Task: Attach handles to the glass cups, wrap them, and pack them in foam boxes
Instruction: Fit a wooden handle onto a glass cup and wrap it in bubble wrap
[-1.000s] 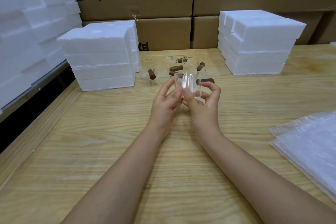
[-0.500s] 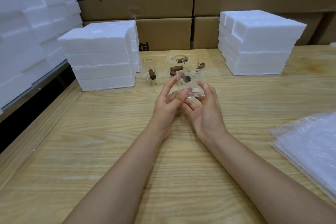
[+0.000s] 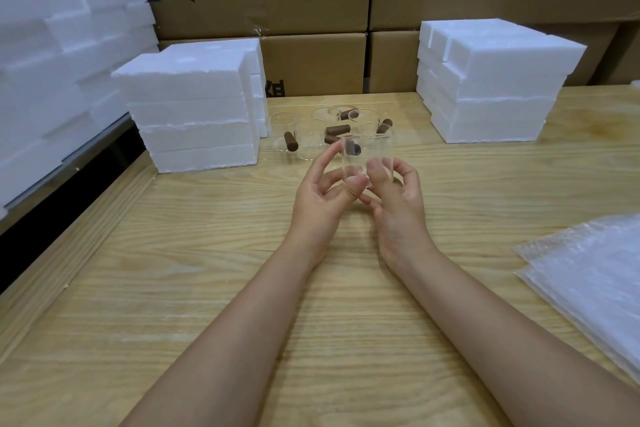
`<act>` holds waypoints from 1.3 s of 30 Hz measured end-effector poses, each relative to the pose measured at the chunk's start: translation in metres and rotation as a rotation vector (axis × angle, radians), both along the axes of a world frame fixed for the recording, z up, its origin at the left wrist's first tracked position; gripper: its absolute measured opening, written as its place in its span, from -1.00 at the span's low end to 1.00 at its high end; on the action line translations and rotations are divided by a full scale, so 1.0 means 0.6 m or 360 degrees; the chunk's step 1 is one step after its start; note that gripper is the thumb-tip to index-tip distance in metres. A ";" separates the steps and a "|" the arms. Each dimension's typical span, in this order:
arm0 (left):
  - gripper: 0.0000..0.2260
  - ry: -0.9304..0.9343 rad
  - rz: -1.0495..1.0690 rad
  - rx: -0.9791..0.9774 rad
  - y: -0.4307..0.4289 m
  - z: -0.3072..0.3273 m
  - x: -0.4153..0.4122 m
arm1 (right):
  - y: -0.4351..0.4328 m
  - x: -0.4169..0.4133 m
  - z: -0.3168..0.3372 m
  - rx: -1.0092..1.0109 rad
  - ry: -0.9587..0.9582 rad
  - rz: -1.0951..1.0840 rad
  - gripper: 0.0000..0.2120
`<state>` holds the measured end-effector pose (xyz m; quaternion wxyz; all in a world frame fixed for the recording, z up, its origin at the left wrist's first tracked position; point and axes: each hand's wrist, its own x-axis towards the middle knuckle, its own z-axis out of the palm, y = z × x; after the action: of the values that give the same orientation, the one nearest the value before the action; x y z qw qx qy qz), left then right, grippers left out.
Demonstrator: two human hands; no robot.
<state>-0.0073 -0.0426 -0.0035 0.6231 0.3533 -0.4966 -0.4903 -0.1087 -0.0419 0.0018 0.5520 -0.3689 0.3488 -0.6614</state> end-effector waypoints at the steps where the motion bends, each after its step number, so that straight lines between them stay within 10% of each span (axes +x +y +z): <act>1: -0.49 -0.0005 0.0006 -0.0008 0.000 0.000 0.000 | -0.001 0.000 0.001 -0.0013 -0.0012 0.0002 -0.51; 9: -0.63 0.0077 0.0058 0.0146 -0.006 -0.004 -0.002 | -0.015 -0.011 0.002 0.0071 -0.0354 0.0144 -0.48; 31: -0.63 -0.0015 0.0038 0.0139 -0.011 -0.012 -0.001 | -0.014 -0.008 -0.003 -0.0113 0.0121 -0.0125 -0.49; 39: -0.48 0.0067 0.0034 0.0174 -0.003 0.002 -0.004 | -0.016 -0.019 0.005 0.0034 -0.0314 0.0058 -0.47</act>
<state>-0.0095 -0.0442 -0.0022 0.6184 0.3818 -0.4520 -0.5173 -0.1202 -0.0513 0.0050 0.5996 -0.3025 0.2930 -0.6806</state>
